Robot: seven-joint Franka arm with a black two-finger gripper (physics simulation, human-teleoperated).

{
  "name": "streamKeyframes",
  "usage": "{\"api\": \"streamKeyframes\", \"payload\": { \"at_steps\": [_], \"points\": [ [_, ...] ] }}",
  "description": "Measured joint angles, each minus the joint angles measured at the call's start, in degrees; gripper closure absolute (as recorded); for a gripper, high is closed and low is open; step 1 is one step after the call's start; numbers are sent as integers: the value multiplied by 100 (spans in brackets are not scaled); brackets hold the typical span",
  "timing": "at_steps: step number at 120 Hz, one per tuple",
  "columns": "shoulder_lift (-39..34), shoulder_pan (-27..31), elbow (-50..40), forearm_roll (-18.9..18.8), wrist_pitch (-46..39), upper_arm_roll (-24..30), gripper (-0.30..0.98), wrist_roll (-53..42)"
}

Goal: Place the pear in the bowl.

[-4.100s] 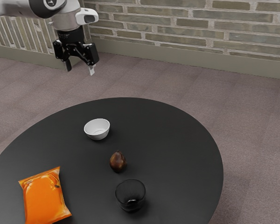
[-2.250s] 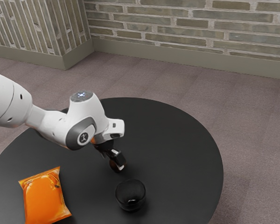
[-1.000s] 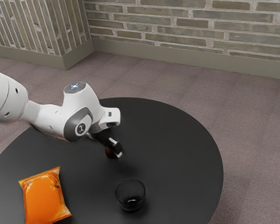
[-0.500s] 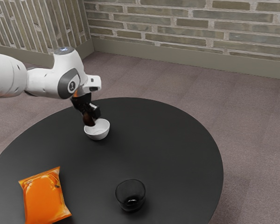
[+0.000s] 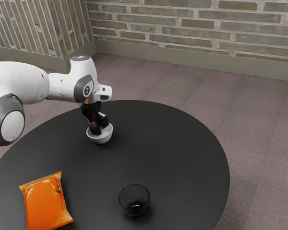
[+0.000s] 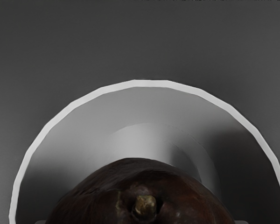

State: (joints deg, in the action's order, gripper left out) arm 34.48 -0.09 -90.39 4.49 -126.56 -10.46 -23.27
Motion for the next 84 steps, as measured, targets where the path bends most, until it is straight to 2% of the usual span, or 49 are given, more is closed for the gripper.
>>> {"api": "streamKeyframes", "payload": {
  "at_steps": [32, 56, 68, 76, 84],
  "points": [
    [-186, -14, 59, 96, 263, 35, 7, -117],
    [-1415, -32, 40, 135, 1274, 322, 3, 221],
    [-2136, -34, 191, -184, 2003, 749, 2, 584],
    [-2705, -32, 119, -316, 2474, 914, 1, 811],
    [-2983, -65, 28, -391, 2846, 975, 1, 1022]
  ]
}}
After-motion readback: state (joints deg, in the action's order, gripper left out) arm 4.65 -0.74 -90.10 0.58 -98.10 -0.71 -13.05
